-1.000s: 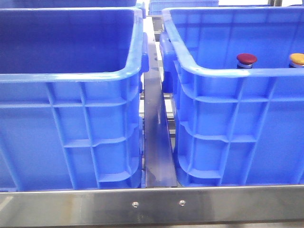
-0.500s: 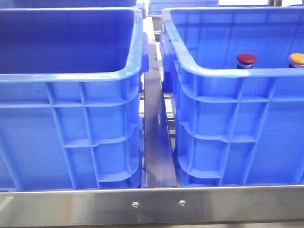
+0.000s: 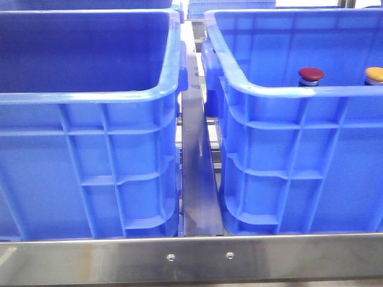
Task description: Pick red and yellow buttons and place in box
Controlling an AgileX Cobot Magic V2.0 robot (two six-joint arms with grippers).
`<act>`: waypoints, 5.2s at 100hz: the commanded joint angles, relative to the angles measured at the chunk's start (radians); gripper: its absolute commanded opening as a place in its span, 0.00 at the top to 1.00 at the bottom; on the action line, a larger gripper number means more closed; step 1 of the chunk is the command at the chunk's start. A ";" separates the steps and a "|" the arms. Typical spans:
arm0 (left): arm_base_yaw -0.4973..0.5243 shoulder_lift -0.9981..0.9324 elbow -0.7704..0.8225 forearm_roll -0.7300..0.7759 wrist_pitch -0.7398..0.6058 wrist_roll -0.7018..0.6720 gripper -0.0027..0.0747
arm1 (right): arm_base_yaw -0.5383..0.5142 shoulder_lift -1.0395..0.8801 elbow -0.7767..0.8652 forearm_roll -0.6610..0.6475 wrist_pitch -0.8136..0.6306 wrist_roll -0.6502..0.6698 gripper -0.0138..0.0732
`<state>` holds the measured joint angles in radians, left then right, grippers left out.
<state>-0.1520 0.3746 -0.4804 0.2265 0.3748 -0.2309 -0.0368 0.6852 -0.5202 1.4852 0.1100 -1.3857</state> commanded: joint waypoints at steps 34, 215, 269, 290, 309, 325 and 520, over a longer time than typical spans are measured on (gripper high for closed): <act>0.071 -0.339 0.334 0.011 -0.238 -0.006 0.99 | -0.006 -0.006 -0.025 0.012 0.008 -0.010 0.92; 0.079 -0.409 0.526 -0.152 -0.438 0.186 0.99 | -0.006 -0.006 -0.022 0.012 0.008 -0.010 0.92; 0.079 -0.409 0.526 -0.152 -0.438 0.186 0.99 | -0.006 -0.023 -0.013 -0.142 -0.001 0.124 0.92; 0.079 -0.409 0.526 -0.152 -0.438 0.186 0.99 | -0.004 -0.135 -0.001 -0.647 0.000 0.605 0.92; 0.079 -0.409 0.526 -0.152 -0.438 0.186 0.99 | -0.003 -0.263 0.062 -1.019 -0.008 0.994 0.92; 0.079 -0.409 0.526 -0.152 -0.438 0.186 0.99 | -0.003 -0.379 0.145 -1.185 -0.038 1.152 0.92; 0.079 -0.409 0.526 -0.152 -0.438 0.186 0.99 | 0.099 -0.722 0.536 -1.492 -0.260 1.519 0.92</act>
<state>-0.0748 -0.0061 0.0000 0.0801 0.0161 -0.0468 0.0622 -0.0096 0.0264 0.0000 -0.0637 0.1352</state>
